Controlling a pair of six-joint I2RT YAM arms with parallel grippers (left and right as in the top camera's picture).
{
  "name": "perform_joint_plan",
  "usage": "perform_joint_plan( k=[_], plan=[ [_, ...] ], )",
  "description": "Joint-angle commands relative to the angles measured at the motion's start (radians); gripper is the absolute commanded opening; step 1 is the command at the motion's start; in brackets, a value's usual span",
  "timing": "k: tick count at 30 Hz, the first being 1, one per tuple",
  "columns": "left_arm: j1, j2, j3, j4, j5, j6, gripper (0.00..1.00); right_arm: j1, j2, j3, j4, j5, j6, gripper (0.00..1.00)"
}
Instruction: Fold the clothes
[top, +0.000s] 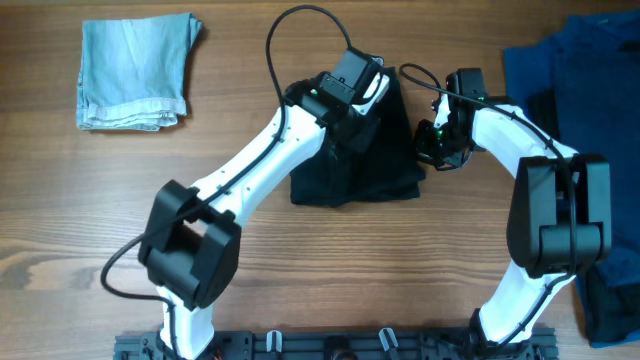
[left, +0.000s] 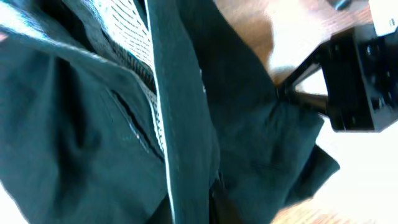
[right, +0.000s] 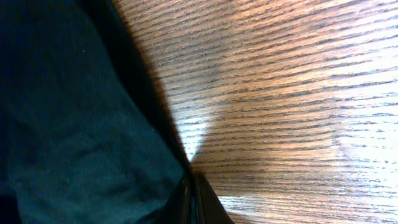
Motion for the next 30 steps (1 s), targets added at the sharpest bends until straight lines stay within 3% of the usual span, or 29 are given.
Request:
perform_joint_plan(
  k=[1,4,6,10,13,15,17,18,21,30],
  plan=[
    [-0.008,0.004,0.022,0.071,0.075,-0.023,0.57,0.002,0.039,-0.046,-0.013,0.016,-0.015,0.04],
    [-0.005,-0.014,0.046,0.064,0.098,-0.025,0.74,-0.021,0.017,-0.005,-0.029,0.017,-0.023,0.06],
    [0.000,-0.050,0.058,0.062,0.096,-0.026,0.83,-0.049,-0.043,0.034,-0.061,0.017,-0.055,0.13],
    [0.050,-0.127,0.061,0.057,0.020,-0.087,0.86,-0.086,-0.204,0.131,-0.188,0.031,-0.105,0.28],
    [0.108,-0.125,0.061,0.034,0.018,-0.126,0.79,-0.076,-0.315,0.145,-0.230,-0.015,-0.169,0.37],
    [0.142,-0.101,0.061,0.027,0.025,-0.134,0.73,-0.048,-0.355,0.145,-0.244,-0.088,-0.216,0.35],
    [0.166,-0.062,0.061,0.036,0.056,-0.135,0.58,-0.016,-0.356,0.142,-0.253,-0.145,-0.239,0.19],
    [0.172,-0.036,0.061,0.047,0.074,-0.135,0.50,0.006,-0.353,0.129,-0.250,-0.144,-0.240,0.06],
    [0.176,0.027,0.061,0.084,0.077,-0.159,0.31,0.042,-0.346,0.072,-0.196,-0.141,-0.251,0.04],
    [0.175,0.200,0.061,0.237,0.079,-0.245,0.27,0.079,-0.214,-0.163,0.035,-0.141,-0.242,0.04]
  ],
)
